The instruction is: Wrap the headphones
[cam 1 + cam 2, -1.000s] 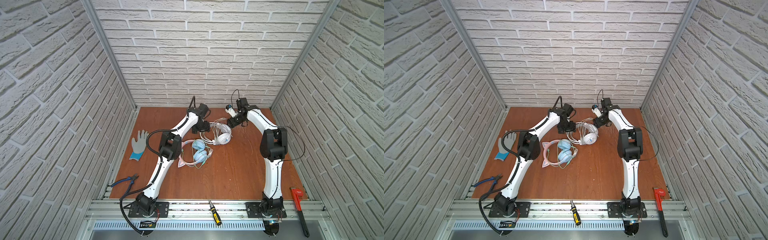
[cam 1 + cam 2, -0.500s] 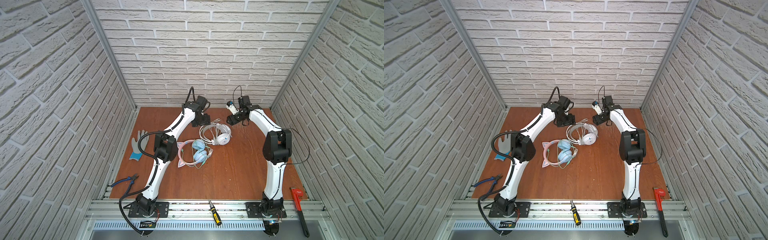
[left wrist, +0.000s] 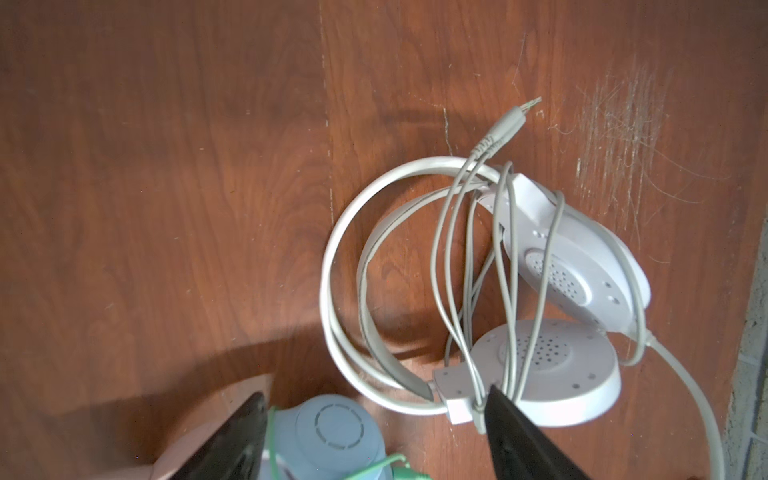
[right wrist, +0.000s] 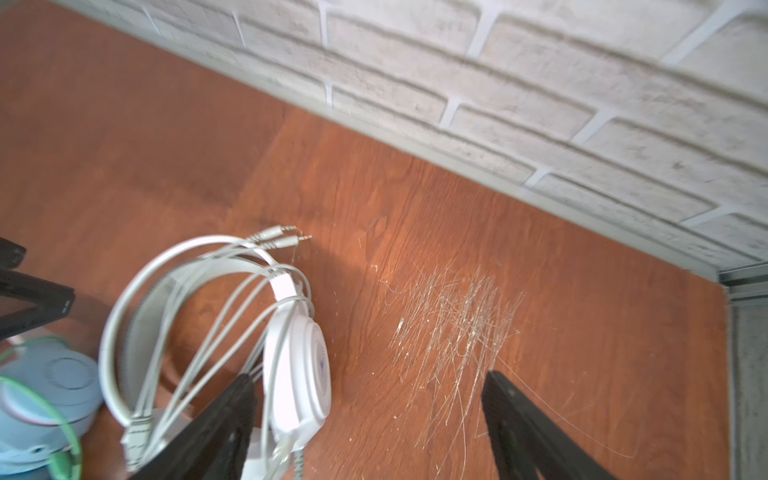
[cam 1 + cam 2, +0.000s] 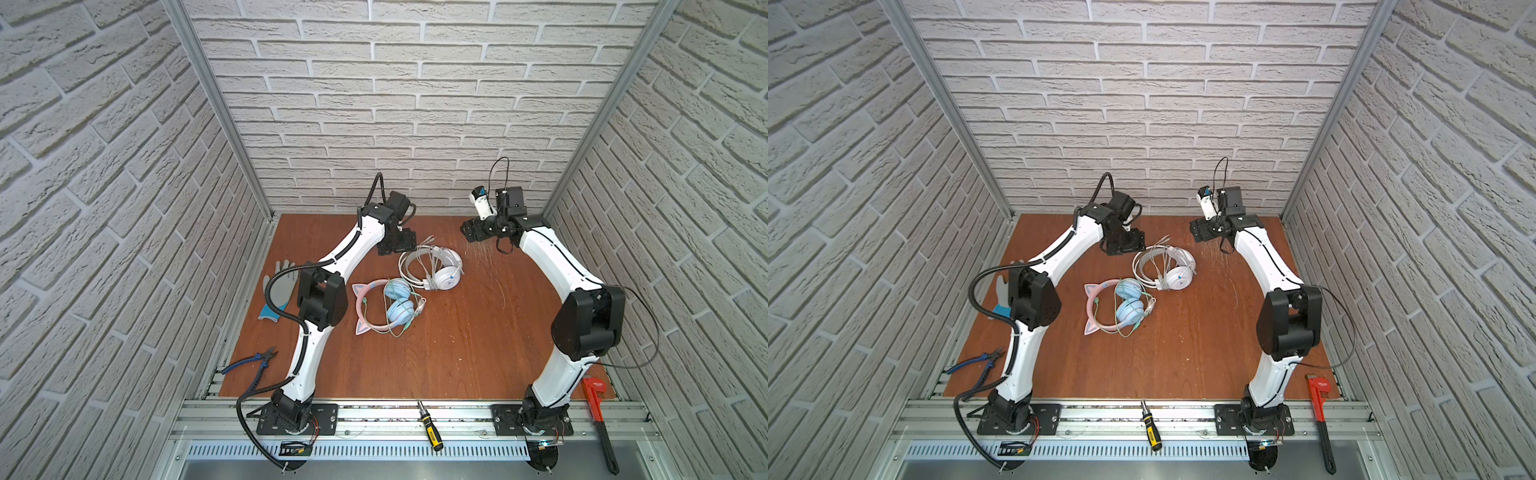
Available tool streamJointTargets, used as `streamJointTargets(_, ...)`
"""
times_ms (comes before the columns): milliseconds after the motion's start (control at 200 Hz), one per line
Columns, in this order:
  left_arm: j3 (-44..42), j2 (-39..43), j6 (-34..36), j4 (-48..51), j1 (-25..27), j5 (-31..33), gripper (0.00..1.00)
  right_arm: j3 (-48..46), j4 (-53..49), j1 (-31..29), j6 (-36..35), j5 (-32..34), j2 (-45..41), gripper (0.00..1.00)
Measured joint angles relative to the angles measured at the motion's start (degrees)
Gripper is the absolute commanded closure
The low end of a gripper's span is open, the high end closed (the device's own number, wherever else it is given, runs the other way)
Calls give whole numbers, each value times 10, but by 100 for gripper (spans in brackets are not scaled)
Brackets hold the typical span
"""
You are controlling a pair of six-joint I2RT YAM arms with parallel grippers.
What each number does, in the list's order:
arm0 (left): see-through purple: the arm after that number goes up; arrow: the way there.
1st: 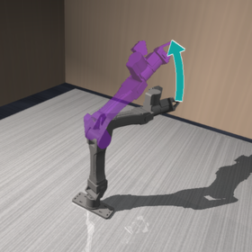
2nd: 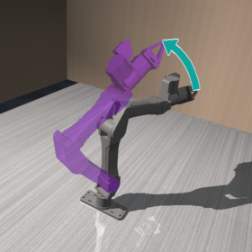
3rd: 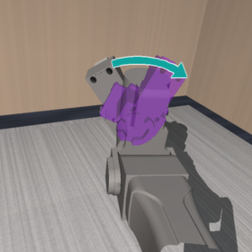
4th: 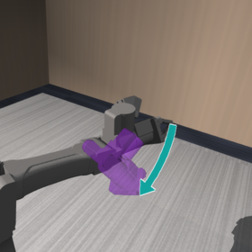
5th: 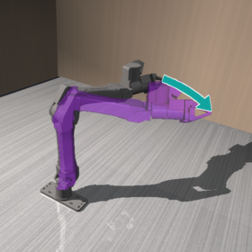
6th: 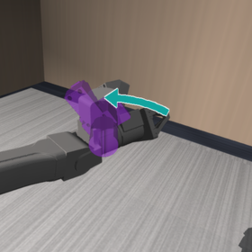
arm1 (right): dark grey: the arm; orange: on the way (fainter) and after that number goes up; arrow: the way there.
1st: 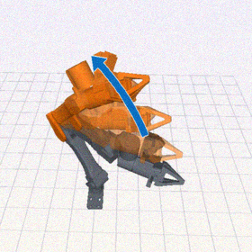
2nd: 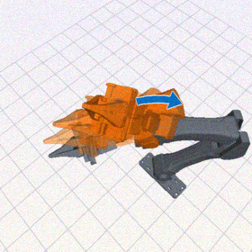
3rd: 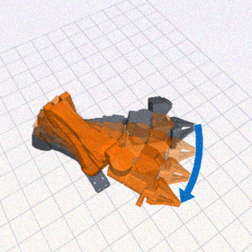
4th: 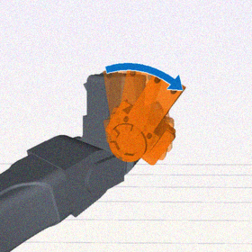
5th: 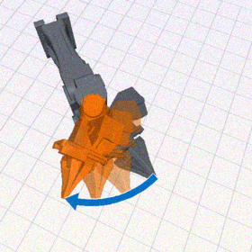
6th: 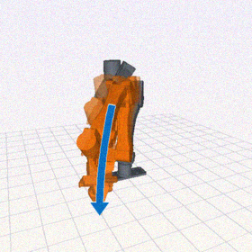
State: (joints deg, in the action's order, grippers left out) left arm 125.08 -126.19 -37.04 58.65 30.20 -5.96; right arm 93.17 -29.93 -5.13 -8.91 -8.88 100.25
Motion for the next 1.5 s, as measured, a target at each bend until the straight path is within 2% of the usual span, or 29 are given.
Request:
streamJointTargets(365,-313,249,-18,-71,-60,3,21,-151,-28,-28,47,-94,-205,22)
streamJointTargets(570,-480,313,-22,-92,-77,-1,26,-273,-66,-113,104,-109,-310,24)
streamJointTargets(750,-566,322,-24,-118,-81,-21,32,-381,-52,-181,199,-120,-365,39)
streamJointTargets(865,-587,317,-24,-139,-83,-27,33,-412,-32,-216,252,-117,-362,45)
streamJointTargets(975,-601,309,-25,-163,-90,-28,37,-411,-11,-253,288,-117,-332,56)
streamJointTargets(1125,-606,284,-21,-185,-100,-30,44,-402,28,-290,326,-111,-259,58)
streamJointTargets(1265,-606,249,-16,-202,-103,-35,52,-396,63,-301,356,-100,-203,63)
streamJointTargets(1380,-605,228,-13,-212,-103,-40,54,-386,85,-303,377,-88,-168,64)
streamJointTargets(1500,-597,221,-10,-217,-103,-45,61,-368,102,-303,393,-74,-133,73)
